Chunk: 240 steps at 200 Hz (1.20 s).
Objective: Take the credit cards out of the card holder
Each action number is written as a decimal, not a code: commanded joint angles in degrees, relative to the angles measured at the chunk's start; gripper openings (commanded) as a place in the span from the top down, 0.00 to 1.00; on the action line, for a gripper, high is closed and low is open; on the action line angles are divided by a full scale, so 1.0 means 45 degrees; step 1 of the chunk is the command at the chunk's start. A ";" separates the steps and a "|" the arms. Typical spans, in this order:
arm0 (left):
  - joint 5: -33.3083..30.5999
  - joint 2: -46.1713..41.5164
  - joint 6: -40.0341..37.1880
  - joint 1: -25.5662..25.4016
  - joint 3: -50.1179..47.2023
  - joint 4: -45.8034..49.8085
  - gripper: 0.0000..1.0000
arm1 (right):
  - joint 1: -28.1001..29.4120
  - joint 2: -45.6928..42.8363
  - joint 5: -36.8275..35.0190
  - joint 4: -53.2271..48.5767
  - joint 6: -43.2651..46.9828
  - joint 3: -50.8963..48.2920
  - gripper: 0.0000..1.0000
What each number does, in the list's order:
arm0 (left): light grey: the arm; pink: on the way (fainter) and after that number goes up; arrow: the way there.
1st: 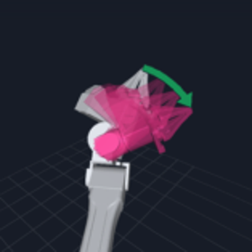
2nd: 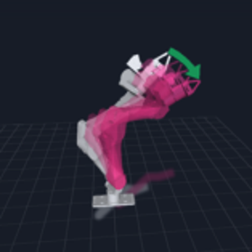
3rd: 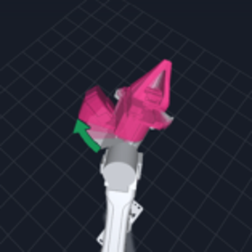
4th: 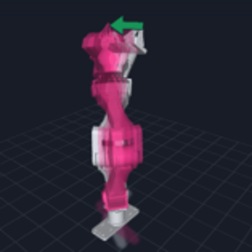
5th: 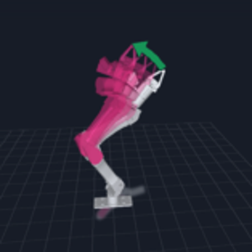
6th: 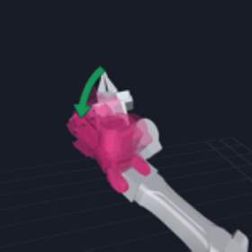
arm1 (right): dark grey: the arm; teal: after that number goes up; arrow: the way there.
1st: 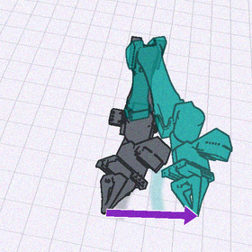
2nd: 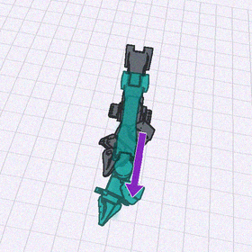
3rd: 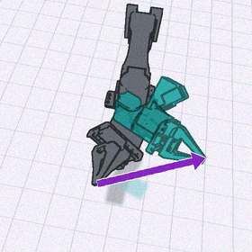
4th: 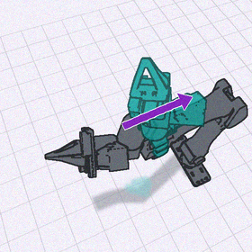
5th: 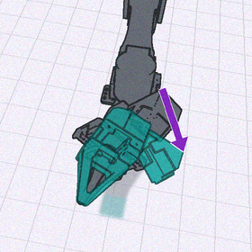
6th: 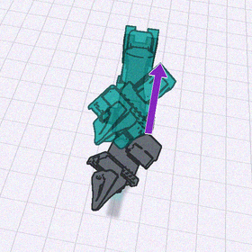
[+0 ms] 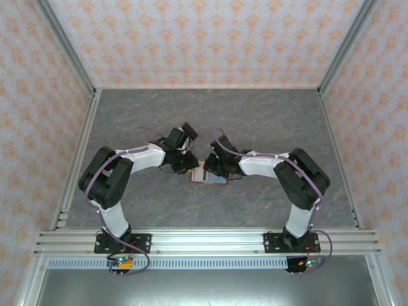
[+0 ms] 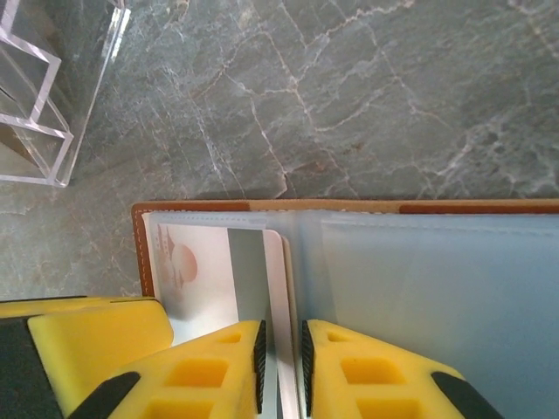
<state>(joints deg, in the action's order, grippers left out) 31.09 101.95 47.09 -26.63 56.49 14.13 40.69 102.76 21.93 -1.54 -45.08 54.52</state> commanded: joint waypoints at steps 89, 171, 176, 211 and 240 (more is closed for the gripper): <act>-0.0493 0.0293 0.0180 -0.0036 -0.0673 -0.0112 0.83 | -0.0047 -0.1522 0.0773 0.2803 0.0266 -0.1611 0.82; -0.0590 0.0293 0.0168 -0.0038 -0.0809 -0.0130 0.84 | -0.0056 -0.1204 -0.0285 0.1367 0.0033 -0.1403 0.84; -0.0600 0.0310 0.0179 -0.0039 -0.0816 -0.0122 0.84 | -0.0057 -0.1199 -0.0349 0.1269 0.0024 -0.1394 0.85; -0.0620 0.0381 0.0160 -0.0034 -0.0813 -0.0129 0.85 | -0.0053 -0.0981 -0.0286 0.1009 -0.0129 -0.1330 0.85; -0.0638 0.0380 0.0160 -0.0036 -0.0788 -0.0083 0.86 | -0.0056 -0.0663 0.0143 0.1208 -0.0107 -0.1180 0.85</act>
<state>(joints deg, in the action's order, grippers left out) 31.07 101.95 47.77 -26.52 54.59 11.38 40.14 98.04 22.37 4.75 -45.23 47.81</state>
